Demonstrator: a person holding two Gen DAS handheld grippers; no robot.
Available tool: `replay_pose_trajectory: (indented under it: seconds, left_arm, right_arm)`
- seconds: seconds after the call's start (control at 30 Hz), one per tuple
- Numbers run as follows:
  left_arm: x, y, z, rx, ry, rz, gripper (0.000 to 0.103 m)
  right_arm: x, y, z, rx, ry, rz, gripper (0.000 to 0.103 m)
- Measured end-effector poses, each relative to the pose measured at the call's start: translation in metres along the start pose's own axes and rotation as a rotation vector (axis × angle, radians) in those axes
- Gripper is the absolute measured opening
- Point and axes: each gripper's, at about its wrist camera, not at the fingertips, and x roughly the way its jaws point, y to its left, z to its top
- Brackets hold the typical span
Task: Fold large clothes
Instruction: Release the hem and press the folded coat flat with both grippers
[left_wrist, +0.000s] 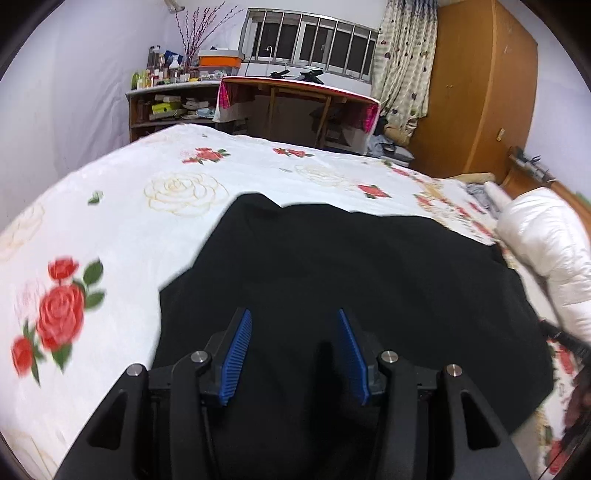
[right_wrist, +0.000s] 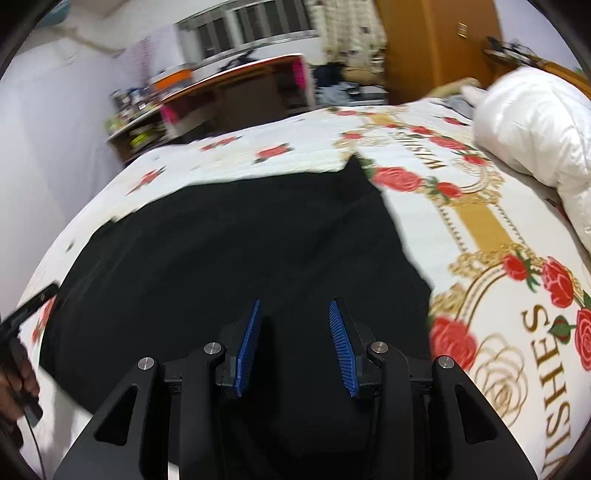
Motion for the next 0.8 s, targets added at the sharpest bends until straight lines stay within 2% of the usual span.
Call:
replay_pose_trajectory:
  seconds: [0.07, 0.23, 0.3, 0.4, 0.5, 0.6, 0.67, 0.73, 0.8]
  left_arm:
    - [-0.007, -0.017, -0.013, -0.002, 0.011, -0.053, 0.050]
    - [0.009, -0.090, -0.024, 0.144, 0.042, -0.192, 0.051]
    - [0.031, -0.105, -0.024, 0.192, 0.050, -0.163, 0.051]
    - [0.058, -0.101, -0.016, 0.158, 0.094, -0.136, 0.053]
    - [0.066, -0.096, 0.000, 0.167, 0.115, -0.113, 0.052]
    - [0.069, -0.086, 0.017, 0.175, 0.098, -0.085, 0.052]
    - [0.080, -0.073, 0.030, 0.171, 0.088, -0.040, 0.052]
    - [0.101, -0.050, 0.040, 0.137, 0.131, 0.000, 0.052]
    - [0.117, -0.025, 0.048, 0.078, 0.161, 0.002, 0.052]
  right_arm:
    - [-0.002, 0.014, -0.015, -0.008, 0.007, 0.021, 0.039]
    - [0.006, 0.057, -0.014, -0.088, -0.013, 0.108, 0.039]
    - [0.023, 0.061, -0.007, -0.116, -0.002, 0.104, 0.039]
    - [0.052, 0.041, -0.004, -0.108, 0.027, 0.072, 0.037]
    - [0.055, 0.029, 0.011, -0.115, 0.033, 0.032, 0.037]
    - [0.053, 0.017, 0.035, -0.079, 0.017, 0.010, 0.039]
    - [0.062, 0.009, 0.053, -0.071, 0.002, 0.027, 0.039]
    - [0.088, -0.006, 0.063, -0.052, 0.059, 0.008, 0.039]
    - [0.110, -0.029, 0.068, -0.010, 0.095, -0.026, 0.038]
